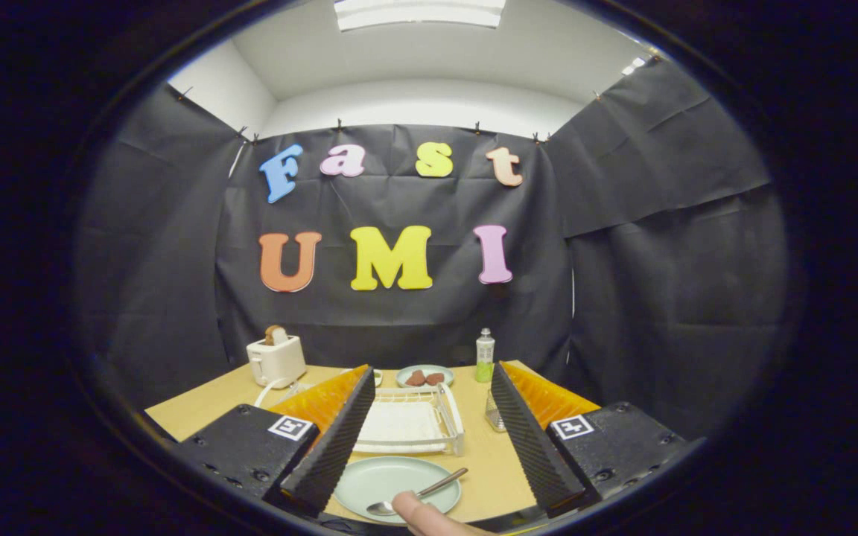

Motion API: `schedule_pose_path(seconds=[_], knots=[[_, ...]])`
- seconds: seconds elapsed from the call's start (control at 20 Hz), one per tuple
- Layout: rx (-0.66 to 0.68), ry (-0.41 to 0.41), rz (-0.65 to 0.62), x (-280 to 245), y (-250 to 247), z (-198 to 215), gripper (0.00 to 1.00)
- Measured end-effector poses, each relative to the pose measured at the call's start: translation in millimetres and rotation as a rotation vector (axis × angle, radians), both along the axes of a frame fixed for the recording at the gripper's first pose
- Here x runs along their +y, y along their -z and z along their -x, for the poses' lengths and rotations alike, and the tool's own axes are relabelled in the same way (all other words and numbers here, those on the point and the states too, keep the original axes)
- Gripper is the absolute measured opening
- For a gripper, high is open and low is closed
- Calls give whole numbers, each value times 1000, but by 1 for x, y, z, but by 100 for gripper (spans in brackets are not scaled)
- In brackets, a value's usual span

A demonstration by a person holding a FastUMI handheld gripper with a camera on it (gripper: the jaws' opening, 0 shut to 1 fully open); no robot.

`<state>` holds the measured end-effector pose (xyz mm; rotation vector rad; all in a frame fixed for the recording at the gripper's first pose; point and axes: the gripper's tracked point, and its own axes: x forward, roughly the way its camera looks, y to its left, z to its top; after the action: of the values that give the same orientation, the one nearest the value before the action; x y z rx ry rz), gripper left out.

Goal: Take the plate from the dish rack, then take the spoon from the basket and place it into the plate.

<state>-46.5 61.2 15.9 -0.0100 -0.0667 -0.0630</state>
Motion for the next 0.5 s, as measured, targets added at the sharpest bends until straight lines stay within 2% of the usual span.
schedule_pose_path(seconds=[0.2, 0.5], knots=[[-30, 5, 3, -8, -17, 0, 100], [27, -35, 26, 0, -6, -16, 100]])
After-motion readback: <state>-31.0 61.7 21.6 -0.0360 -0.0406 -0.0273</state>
